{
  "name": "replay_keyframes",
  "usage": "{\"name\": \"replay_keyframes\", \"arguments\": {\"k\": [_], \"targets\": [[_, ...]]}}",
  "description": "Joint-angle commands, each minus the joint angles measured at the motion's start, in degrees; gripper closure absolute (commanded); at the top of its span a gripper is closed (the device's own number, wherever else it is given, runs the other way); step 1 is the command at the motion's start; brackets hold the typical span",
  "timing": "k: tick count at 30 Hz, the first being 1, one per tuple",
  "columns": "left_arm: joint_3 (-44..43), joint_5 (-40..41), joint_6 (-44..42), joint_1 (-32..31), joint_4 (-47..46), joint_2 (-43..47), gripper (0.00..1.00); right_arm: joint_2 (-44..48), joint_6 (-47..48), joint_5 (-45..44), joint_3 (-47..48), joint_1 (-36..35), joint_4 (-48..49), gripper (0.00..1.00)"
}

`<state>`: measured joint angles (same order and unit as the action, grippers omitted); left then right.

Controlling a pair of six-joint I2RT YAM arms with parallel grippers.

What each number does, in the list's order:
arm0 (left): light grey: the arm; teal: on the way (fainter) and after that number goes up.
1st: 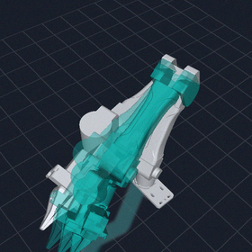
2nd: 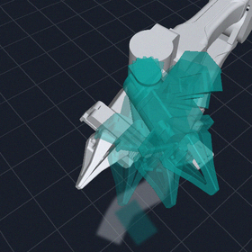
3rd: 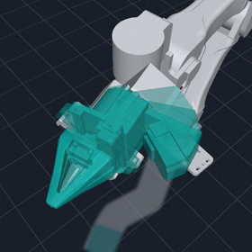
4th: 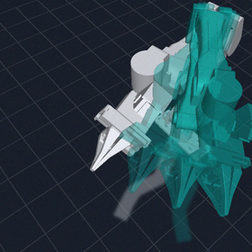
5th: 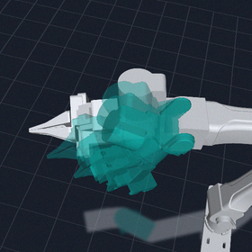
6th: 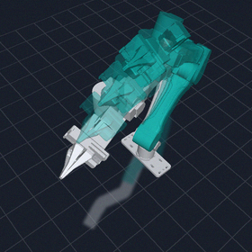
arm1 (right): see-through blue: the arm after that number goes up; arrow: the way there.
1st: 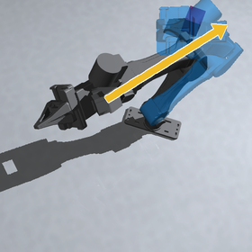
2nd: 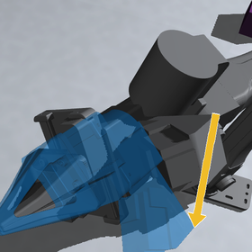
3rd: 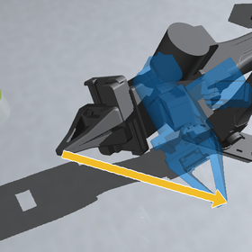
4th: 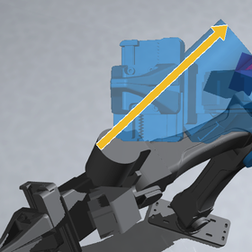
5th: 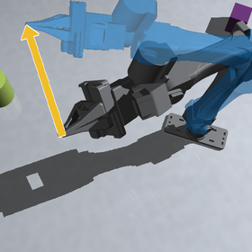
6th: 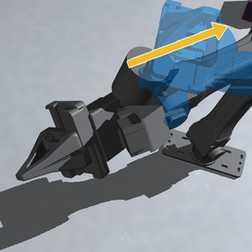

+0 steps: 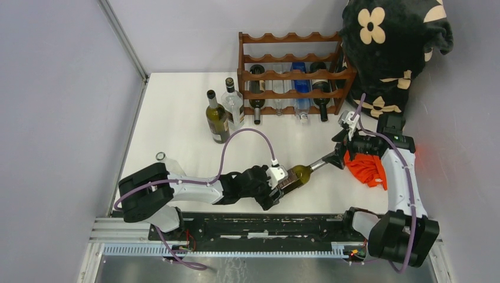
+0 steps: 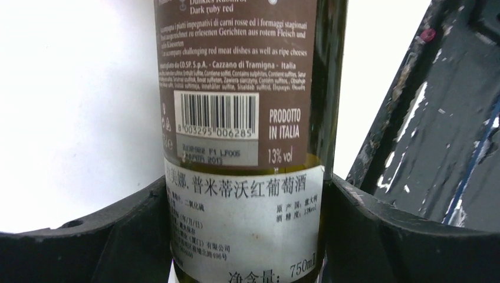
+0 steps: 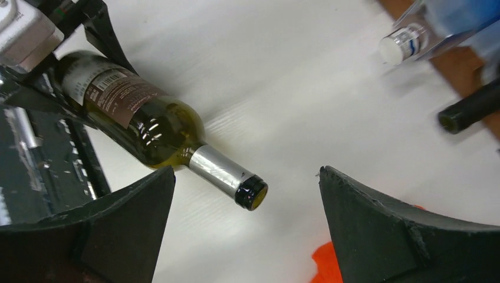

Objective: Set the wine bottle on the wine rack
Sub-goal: Pick up the wine bottle from the center of the board.

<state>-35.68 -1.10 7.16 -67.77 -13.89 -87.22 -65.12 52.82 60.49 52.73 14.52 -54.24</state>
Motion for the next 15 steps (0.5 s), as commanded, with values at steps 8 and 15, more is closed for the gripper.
{"name": "replay_keyframes", "arguments": {"k": [8, 15], "targets": [[-4.07, 3.93, -10.34, -0.43, 5.66, 3.28, 0.98, 7.22, 51.28, 4.19, -3.65, -1.36, -17.55, 0.02], [-5.15, 4.97, -15.49, -1.41, 9.08, 4.78, 0.98, 4.54, 59.0, -3.01, -8.77, -10.36, -17.83, 0.04]]}}
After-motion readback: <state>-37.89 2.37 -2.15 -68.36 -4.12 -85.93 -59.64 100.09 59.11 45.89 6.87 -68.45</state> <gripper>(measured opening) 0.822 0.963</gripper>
